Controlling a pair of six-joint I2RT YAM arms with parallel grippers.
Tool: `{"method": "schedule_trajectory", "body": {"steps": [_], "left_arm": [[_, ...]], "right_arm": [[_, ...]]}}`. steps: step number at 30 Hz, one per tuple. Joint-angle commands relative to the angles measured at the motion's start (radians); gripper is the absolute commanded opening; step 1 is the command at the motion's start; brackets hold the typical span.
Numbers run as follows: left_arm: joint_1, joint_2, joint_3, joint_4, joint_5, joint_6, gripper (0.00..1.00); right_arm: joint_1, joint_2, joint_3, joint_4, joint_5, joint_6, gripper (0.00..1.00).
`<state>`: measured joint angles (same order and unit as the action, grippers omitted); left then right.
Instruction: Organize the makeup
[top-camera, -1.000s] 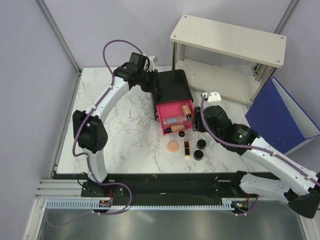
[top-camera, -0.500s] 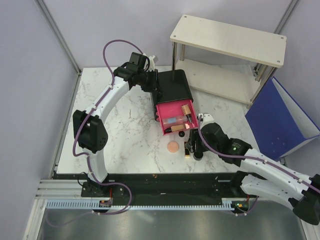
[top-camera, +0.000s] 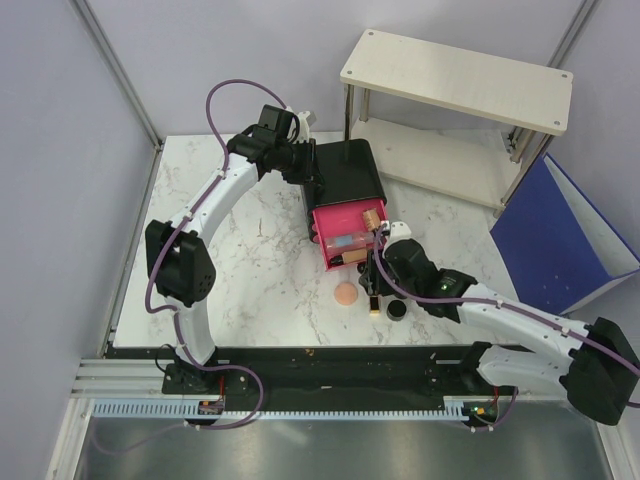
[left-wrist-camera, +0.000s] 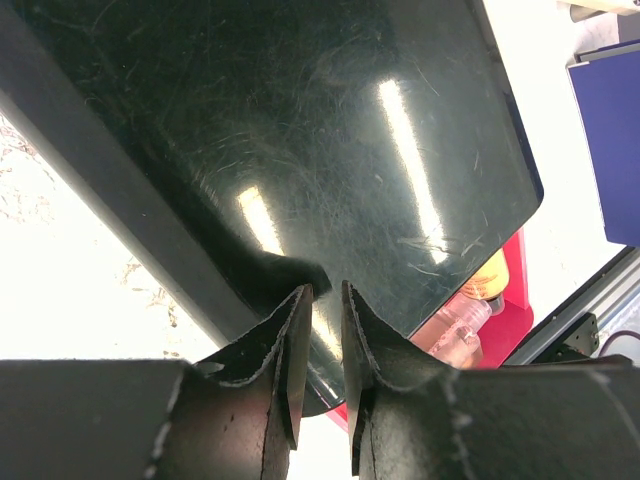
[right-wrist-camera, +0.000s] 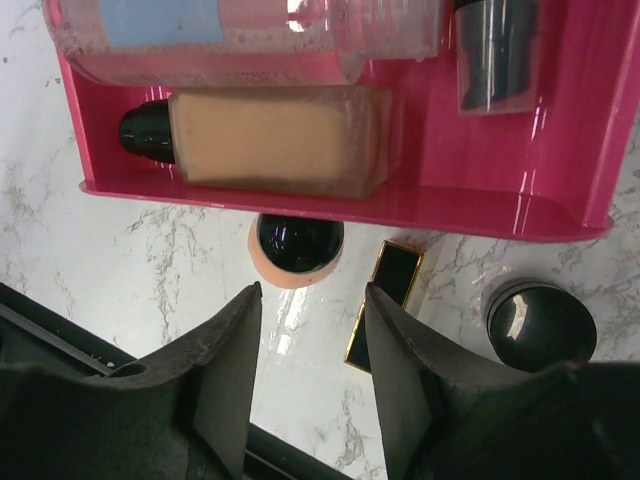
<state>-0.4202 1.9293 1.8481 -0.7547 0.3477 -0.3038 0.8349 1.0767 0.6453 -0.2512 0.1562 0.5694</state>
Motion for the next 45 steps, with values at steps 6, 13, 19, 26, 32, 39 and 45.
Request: {"method": "schedule_trajectory", "body": {"steps": [6, 13, 19, 26, 32, 39, 45], "left_arm": [[0.012, 0.117, -0.099, -0.270, -0.105, 0.084, 0.29], [0.012, 0.112, -0.113, -0.268, -0.107, 0.091, 0.29], [0.014, 0.108, -0.112, -0.270, -0.111, 0.097, 0.29], [0.014, 0.106, -0.113, -0.275, -0.116, 0.100, 0.29], [0.015, 0.109, -0.113, -0.275, -0.116, 0.097, 0.29], [0.015, 0.097, -0.113, -0.270, -0.133, 0.095, 0.29], [0.015, 0.099, -0.112, -0.273, -0.130, 0.097, 0.29]], "right_arm": [[0.003, 0.103, 0.091, 0.116, 0.083, -0.006, 0.49], [0.003, 0.152, 0.123, 0.135, 0.118, -0.020, 0.48], [0.003, 0.213, 0.162, 0.145, 0.129, -0.019, 0.33], [0.003, 0.220, 0.195, 0.118, 0.149, -0.026, 0.00], [0.004, 0.168, 0.234, 0.066, 0.161, -0.060, 0.00], [0.006, 0.137, 0.316, 0.040, 0.195, -0.108, 0.00], [0.006, 0.199, 0.385, 0.059, 0.198, -0.147, 0.00]]}}
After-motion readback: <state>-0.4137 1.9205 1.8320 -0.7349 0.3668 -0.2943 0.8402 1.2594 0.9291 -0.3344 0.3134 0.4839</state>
